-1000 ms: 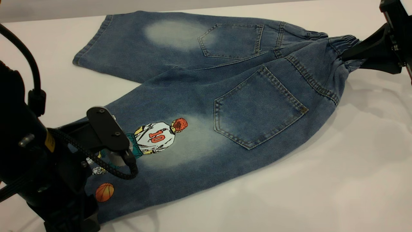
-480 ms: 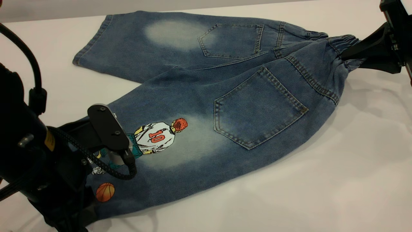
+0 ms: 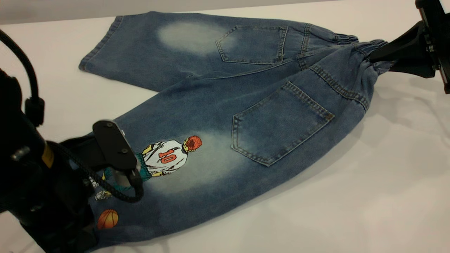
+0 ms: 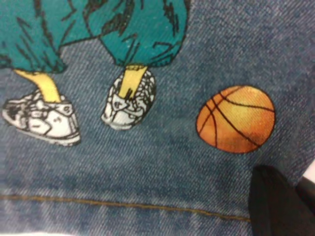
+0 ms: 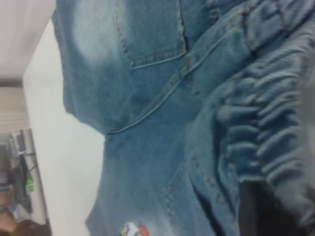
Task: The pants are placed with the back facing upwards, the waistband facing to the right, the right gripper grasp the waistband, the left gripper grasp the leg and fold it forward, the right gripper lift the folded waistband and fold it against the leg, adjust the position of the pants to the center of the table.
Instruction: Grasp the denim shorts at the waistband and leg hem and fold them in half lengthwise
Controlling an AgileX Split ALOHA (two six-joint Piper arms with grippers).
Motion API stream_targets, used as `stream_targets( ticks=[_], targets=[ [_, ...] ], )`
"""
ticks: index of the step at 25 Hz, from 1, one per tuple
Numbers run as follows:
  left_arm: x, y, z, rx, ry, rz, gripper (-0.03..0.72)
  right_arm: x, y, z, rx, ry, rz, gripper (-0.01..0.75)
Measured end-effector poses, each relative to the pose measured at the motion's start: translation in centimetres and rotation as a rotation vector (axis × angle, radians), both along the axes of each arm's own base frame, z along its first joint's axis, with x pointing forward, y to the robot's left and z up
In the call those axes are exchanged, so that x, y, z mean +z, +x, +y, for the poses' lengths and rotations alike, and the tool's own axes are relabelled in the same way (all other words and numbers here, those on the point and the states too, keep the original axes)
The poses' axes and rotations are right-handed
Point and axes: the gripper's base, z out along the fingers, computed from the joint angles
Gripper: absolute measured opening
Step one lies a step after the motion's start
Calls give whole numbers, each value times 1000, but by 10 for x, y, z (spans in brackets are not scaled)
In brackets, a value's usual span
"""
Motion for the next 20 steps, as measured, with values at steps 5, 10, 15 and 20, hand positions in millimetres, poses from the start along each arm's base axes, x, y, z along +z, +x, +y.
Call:
stream_targets(
  ticks=[5,10,15,20],
  targets=[
    [23,8,-5,-35,-32,-64,20,0,-3,2,34,7,6,39],
    [50,14,-7,-50,-69,-154,20,-1,-9,4,60,15,59,39],
    [73,15,-2,-35,-68,-242,20,7,-25,7,56,-27,71,39],
    [97,15,8,-4,-40,-347,20,25,-47,8,36,-111,59,39]
  ],
)
